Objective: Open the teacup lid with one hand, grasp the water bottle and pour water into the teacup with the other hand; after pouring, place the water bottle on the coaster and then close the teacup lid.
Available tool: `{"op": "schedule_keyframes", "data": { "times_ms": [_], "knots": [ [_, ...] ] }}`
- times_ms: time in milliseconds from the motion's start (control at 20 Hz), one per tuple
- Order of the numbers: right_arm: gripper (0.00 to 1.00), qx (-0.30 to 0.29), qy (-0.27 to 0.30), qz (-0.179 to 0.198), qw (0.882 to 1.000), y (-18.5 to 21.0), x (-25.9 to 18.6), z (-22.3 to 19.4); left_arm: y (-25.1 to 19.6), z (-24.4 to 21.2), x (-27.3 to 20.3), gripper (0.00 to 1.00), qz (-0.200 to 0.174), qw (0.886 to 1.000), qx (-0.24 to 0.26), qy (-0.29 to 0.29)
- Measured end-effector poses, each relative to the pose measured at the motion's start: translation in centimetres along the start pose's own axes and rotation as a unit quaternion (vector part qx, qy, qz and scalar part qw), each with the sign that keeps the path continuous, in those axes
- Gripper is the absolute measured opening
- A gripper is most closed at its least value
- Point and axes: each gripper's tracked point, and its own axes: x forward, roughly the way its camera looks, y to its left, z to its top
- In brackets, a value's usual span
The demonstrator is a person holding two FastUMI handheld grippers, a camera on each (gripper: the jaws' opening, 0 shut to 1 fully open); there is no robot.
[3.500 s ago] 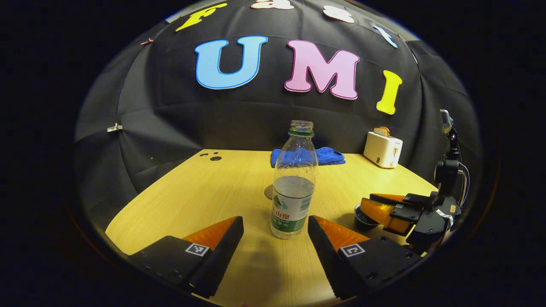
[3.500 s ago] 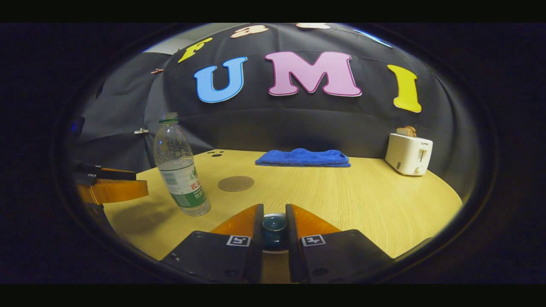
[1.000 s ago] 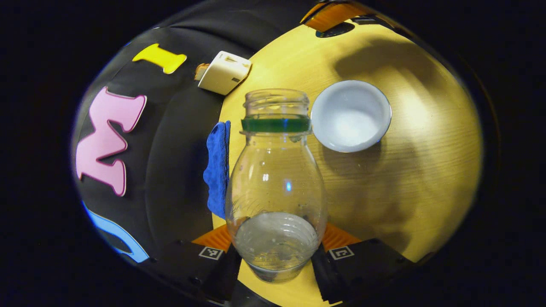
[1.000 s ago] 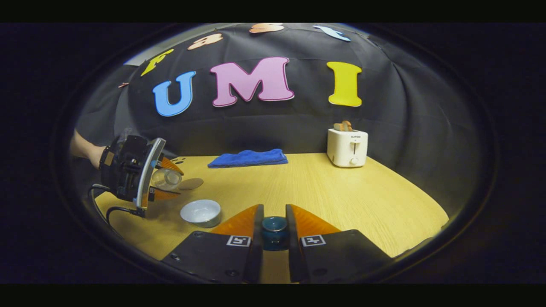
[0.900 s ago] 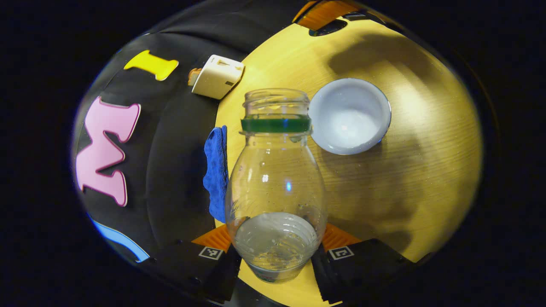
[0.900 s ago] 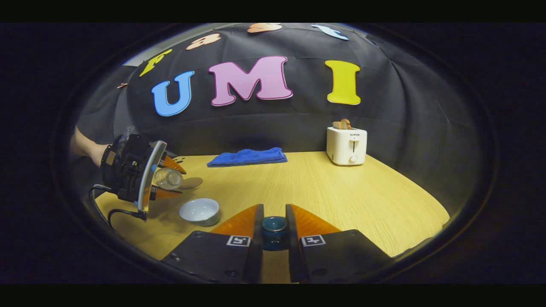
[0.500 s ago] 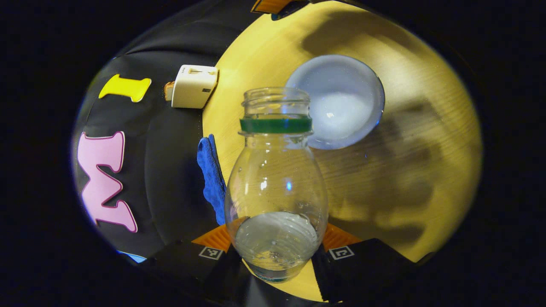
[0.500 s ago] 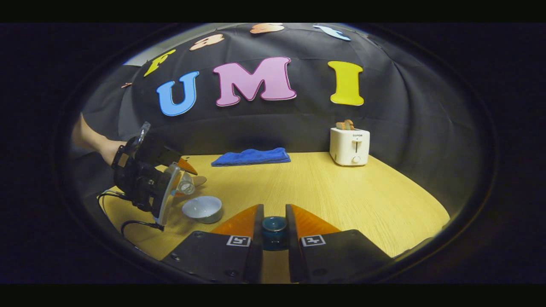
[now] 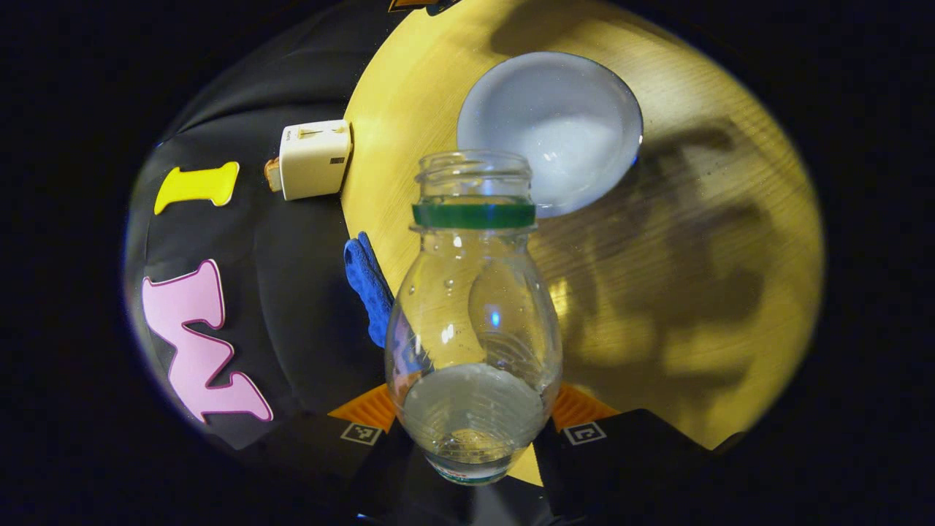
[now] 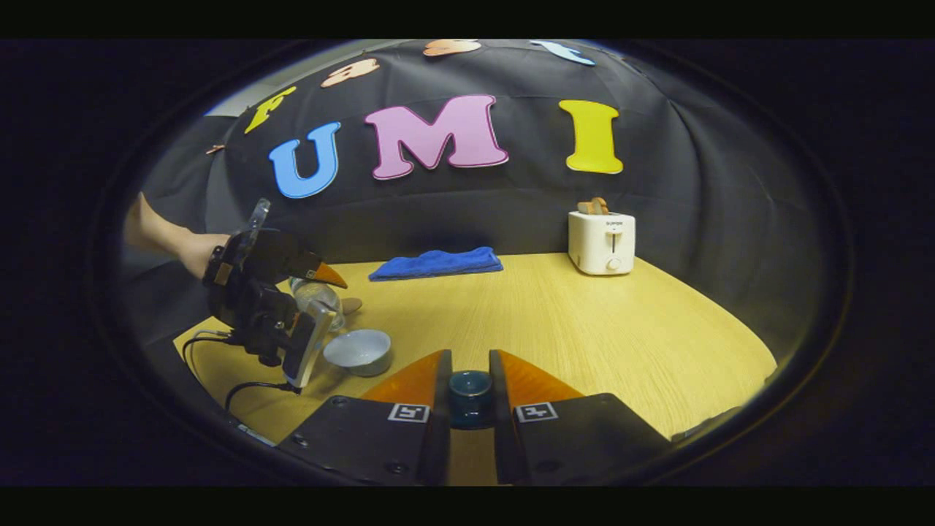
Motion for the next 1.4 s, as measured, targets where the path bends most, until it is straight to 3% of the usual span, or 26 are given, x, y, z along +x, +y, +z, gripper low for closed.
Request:
{"op": "schedule_keyframes", "data": {
  "times_ms": [150, 200, 300, 450, 500, 550, 650, 700, 950, 1050, 1150, 1400],
  "knots": [
    [0.33, -0.003, 0.001, 0.003, 1.0, 0.3, -0.2, 0.0, -0.1, 0.1, -0.2, 0.75, 0.0, 1.0, 0.014, 0.006],
    [0.28, -0.005, 0.001, 0.003, 1.0, 0.3, -0.2, 0.1, -0.3, 0.3, -0.2, 0.75, 0.0, 1.0, 0.019, 0.006],
    [0.33, -0.006, 0.001, 0.004, 1.0, 0.4, -0.3, 0.0, -0.4, 0.5, -0.5, 0.75, 0.002, 0.999, 0.034, 0.004],
    [0.33, -0.005, 0.002, 0.004, 1.0, 0.4, -0.6, 0.0, -0.4, 0.7, -0.9, 0.75, 0.008, 0.998, 0.061, 0.005],
    [0.28, -0.005, 0.003, 0.003, 1.0, 0.4, -0.6, 0.0, -0.4, 0.9, -0.9, 0.75, 0.011, 0.998, 0.067, 0.003],
    [0.33, -0.005, 0.004, 0.003, 1.0, 0.4, -0.7, -0.1, -0.2, 0.9, -0.9, 0.75, 0.013, 0.997, 0.07, 0.0],
    [0.33, -0.004, 0.004, 0.0, 1.0, 0.3, -0.9, -0.2, 0.0, 0.6, -0.9, 0.75, 0.016, 0.997, 0.076, 0.005],
    [0.28, -0.003, 0.004, -0.001, 1.0, 0.2, -0.9, -0.2, 0.0, 0.4, -0.8, 0.75, 0.018, 0.997, 0.079, 0.008],
    [0.33, -0.003, 0.007, 0.001, 1.0, 0.3, -1.1, -0.4, 0.8, -0.2, -0.6, 0.75, 0.029, 0.994, 0.106, 0.021],
    [0.23, -0.005, 0.008, 0.002, 1.0, 0.5, -1.0, -0.4, 1.1, -0.2, -0.7, 0.75, 0.035, 0.992, 0.118, 0.028],
    [0.33, -0.005, 0.009, 0.003, 1.0, 0.6, -0.9, -0.5, 1.2, 0.0, -0.8, 0.75, 0.04, 0.99, 0.131, 0.029],
    [0.28, -0.009, 0.008, 0.003, 1.0, 0.9, -0.9, -0.3, 1.1, 0.5, -0.8, 0.75, 0.037, 0.988, 0.148, 0.03]
  ]
}}
